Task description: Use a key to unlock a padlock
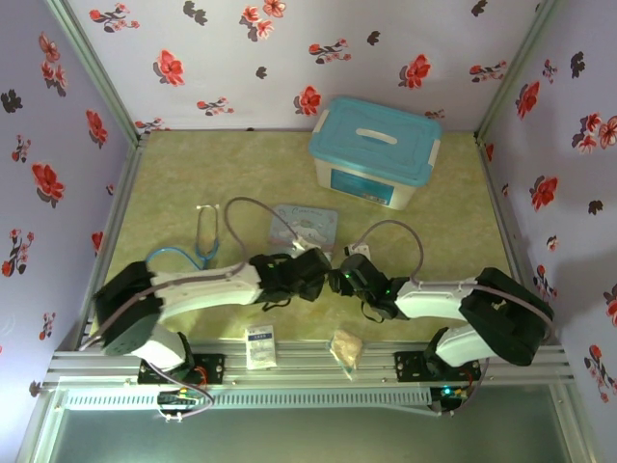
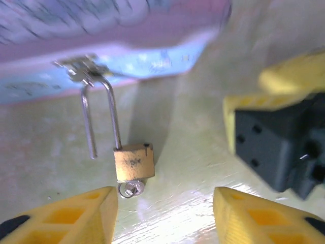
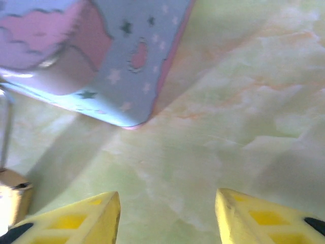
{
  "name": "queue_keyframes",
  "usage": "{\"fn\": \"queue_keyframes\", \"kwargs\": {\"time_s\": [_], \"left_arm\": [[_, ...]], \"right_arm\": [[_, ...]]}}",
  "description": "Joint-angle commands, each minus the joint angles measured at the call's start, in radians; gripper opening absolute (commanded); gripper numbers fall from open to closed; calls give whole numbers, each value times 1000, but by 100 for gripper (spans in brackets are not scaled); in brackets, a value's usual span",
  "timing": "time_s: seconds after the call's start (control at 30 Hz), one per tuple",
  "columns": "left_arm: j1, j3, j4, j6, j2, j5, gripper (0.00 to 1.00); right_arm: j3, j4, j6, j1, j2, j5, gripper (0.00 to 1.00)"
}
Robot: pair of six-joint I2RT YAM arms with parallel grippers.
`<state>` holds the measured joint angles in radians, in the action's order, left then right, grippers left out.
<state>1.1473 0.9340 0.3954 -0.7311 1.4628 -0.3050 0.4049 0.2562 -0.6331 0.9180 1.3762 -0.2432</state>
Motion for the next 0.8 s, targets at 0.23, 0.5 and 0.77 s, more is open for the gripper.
{"fn": "queue_keyframes", "kwargs": {"time_s": [0.23, 0.5, 0.77], "left_arm": [[-242, -300, -322, -80, -340, 237, 83], [-303, -388, -367, -100, -391, 266, 86], [-348, -420, -358, -72, -432, 278, 85]], "right_arm": [[129, -34, -87, 145, 46, -16, 57], [337, -135, -125, 156, 264, -41, 55], [357, -174, -149, 156, 333, -43, 50]]}}
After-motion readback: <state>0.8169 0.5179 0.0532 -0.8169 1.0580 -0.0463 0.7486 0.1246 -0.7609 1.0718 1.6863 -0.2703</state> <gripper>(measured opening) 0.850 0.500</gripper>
